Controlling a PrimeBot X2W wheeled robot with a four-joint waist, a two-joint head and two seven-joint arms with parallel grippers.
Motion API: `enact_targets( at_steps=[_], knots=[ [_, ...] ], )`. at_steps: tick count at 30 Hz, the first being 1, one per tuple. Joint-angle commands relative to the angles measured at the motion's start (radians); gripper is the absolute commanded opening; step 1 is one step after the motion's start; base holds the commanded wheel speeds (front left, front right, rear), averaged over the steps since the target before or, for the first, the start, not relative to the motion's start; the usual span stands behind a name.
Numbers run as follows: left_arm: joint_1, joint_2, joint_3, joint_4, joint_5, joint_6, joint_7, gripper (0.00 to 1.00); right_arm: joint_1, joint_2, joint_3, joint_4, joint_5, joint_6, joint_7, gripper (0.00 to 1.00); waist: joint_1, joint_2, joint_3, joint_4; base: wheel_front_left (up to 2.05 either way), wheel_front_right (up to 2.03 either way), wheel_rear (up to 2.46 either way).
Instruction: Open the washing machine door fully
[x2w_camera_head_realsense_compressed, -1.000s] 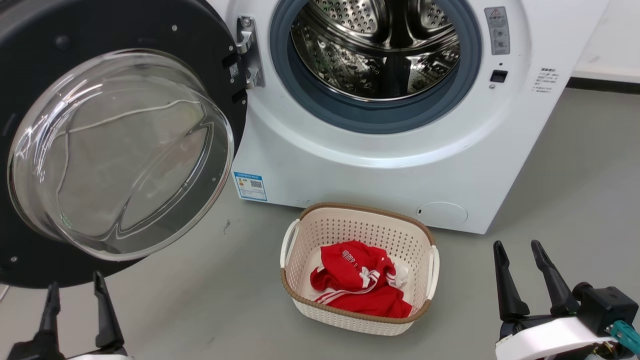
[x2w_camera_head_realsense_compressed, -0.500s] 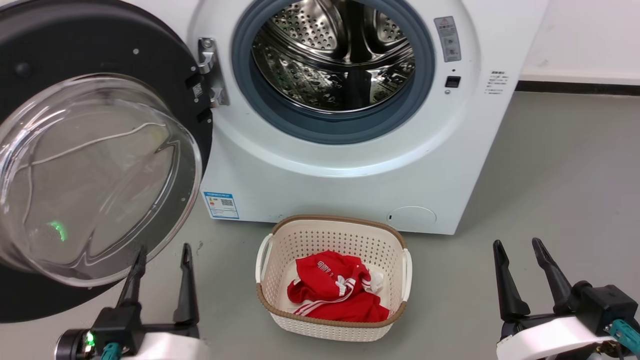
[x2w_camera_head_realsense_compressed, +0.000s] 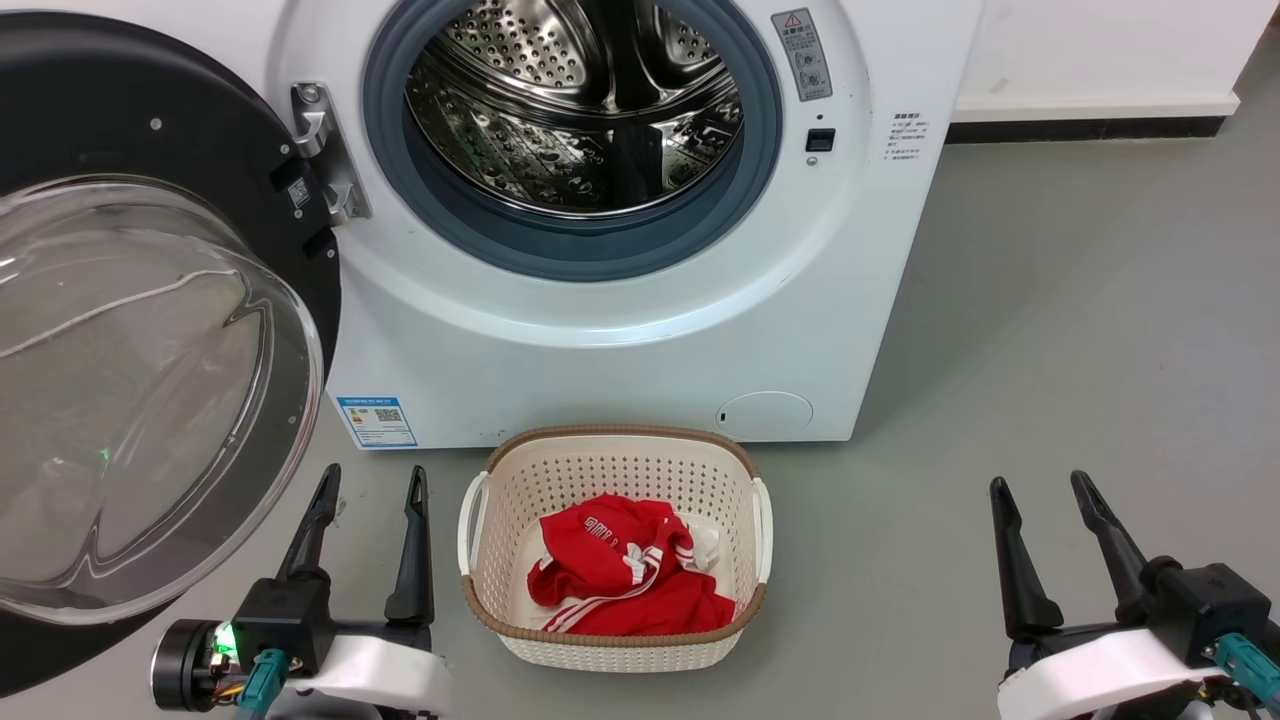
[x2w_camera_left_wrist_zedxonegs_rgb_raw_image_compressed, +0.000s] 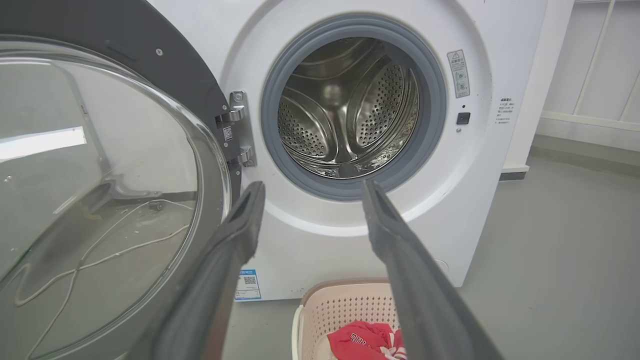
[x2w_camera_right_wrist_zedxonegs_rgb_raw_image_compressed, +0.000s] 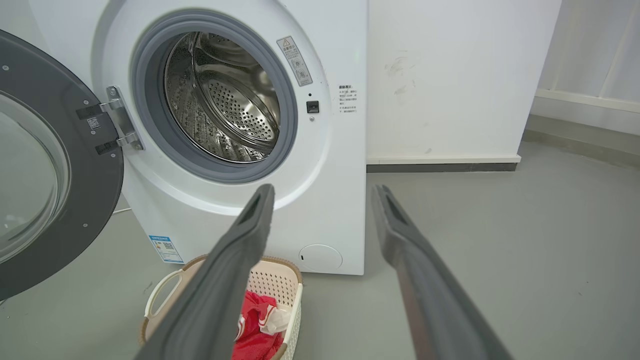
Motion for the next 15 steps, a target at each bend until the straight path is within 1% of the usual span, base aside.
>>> enact_targets(
  at_steps=[1, 15],
  knots=[
    [-0.011, 0.004, 0.000, 0.002, 0.005, 0.006, -0.002, 1.00, 0.007, 0.001, 0.000, 0.000, -0.011, 0.000, 0.001, 1.00, 0.0001, 0.0000, 0.002, -0.003, 0.00, 0.00, 0.00],
    [-0.018, 0.017, -0.005, 0.016, 0.003, 0.020, -0.003, 1.00, -0.006, 0.001, -0.003, 0.020, -0.010, 0.000, 0.009, 1.00, 0.0001, 0.0000, 0.001, -0.001, 0.00, 0.00, 0.00]
  ],
)
